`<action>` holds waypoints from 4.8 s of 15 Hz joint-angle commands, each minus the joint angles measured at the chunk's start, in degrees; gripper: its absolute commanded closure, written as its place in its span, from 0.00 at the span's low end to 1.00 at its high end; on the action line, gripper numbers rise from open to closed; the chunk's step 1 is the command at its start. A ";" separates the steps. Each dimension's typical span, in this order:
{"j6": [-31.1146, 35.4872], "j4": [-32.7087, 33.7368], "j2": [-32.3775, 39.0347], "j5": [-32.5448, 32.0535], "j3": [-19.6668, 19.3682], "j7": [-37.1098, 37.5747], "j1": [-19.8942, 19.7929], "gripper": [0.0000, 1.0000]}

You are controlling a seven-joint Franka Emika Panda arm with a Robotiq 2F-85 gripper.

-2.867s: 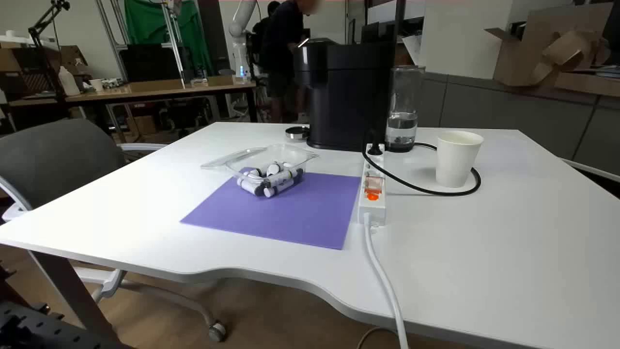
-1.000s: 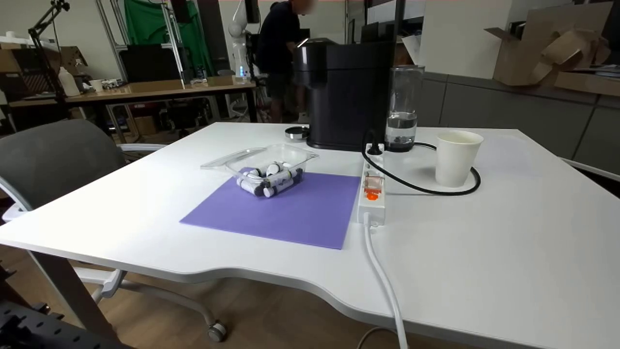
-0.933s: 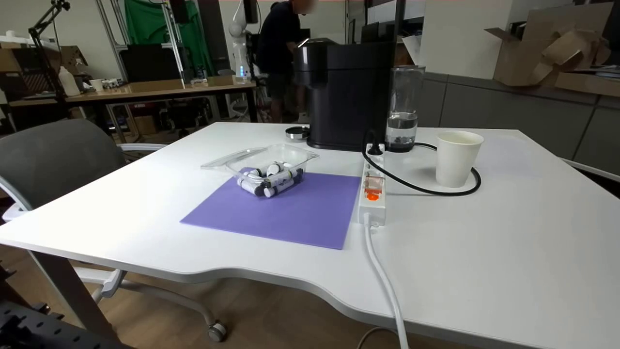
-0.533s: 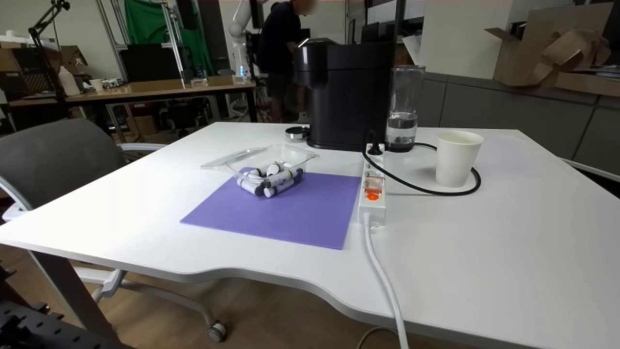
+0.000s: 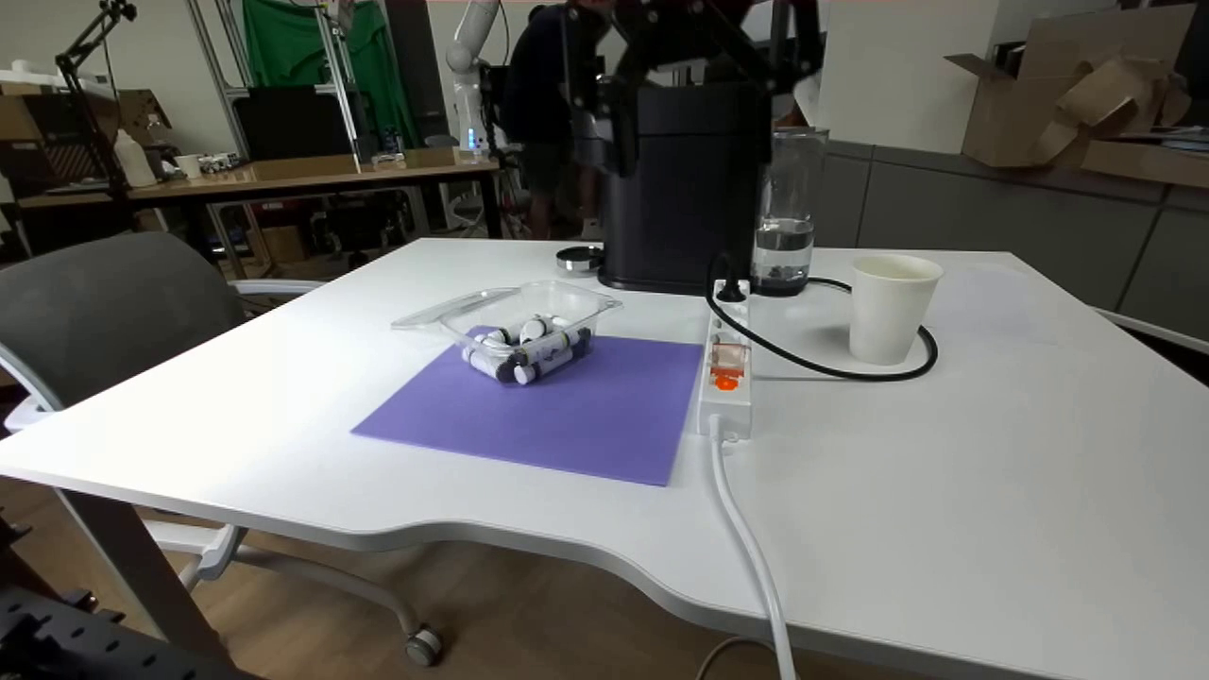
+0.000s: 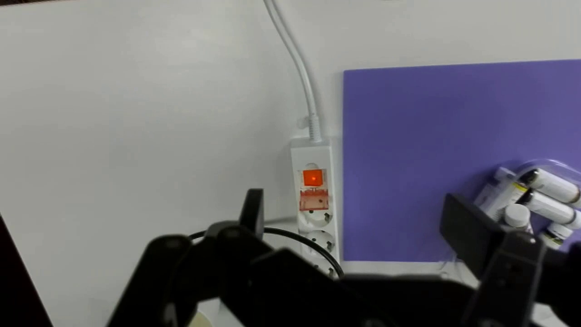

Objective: Turn off the big switch on the adapter

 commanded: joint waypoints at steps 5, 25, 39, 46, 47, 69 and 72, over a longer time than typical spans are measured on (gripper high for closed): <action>3.10 12.47 19.74 7.00 1.98 -3.82 0.01 0.32; 3.00 16.63 27.21 6.90 4.94 -9.49 -2.18 1.00; 11.80 15.46 32.71 5.00 5.46 -10.09 -4.66 1.00; 10.92 19.05 36.09 5.27 5.85 -9.98 -5.88 1.00; 10.81 19.64 36.58 5.22 5.98 -9.98 -5.94 1.00; 20.48 18.57 42.30 3.49 3.77 -1.01 -2.39 1.00; 18.47 17.48 42.85 7.50 6.14 -0.45 -4.90 1.00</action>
